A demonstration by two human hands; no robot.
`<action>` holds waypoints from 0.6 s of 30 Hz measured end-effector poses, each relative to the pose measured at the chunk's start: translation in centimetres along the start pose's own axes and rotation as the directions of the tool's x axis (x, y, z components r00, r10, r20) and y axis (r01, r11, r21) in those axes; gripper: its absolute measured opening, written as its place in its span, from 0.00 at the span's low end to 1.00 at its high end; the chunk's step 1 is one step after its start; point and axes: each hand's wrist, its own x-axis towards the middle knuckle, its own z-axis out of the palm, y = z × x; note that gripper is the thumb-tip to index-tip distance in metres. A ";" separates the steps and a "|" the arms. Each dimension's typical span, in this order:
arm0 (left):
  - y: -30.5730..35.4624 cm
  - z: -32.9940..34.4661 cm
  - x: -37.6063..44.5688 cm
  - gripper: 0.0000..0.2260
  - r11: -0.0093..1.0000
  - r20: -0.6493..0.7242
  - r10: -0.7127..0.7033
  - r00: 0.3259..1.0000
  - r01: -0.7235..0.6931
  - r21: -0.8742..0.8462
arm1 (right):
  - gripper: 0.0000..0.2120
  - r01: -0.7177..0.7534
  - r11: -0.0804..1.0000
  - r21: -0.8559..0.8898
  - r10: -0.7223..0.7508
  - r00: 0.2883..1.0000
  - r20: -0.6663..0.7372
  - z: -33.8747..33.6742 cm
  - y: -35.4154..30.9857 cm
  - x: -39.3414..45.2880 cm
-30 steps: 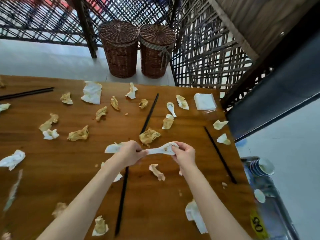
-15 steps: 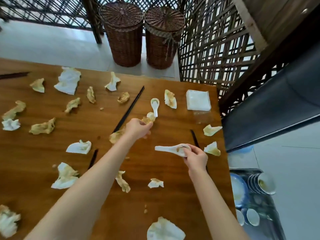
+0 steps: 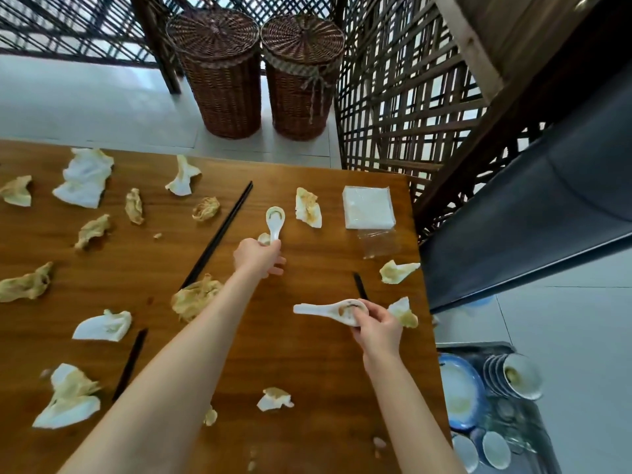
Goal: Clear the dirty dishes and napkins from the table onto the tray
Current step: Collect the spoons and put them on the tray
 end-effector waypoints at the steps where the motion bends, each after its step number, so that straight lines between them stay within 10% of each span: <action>1: 0.1 0.0 -0.1 0.11 1.000 -0.005 -0.001 1.000 0.001 -0.003 | 0.06 0.001 1.000 0.002 -0.001 1.000 -0.002 -0.1 0.0 0.1; 9: 0.4 -1.8 -3.1 0.10 0.996 0.037 0.090 0.995 -0.091 0.010 | 0.08 -0.031 0.995 0.093 0.028 0.999 0.032 -0.6 -0.3 -0.5; 18: -2.2 -7.6 -11.5 0.11 0.882 0.463 0.305 0.832 -0.430 0.192 | 0.08 -0.020 0.985 0.170 0.010 0.998 0.061 -2.7 -1.3 -4.4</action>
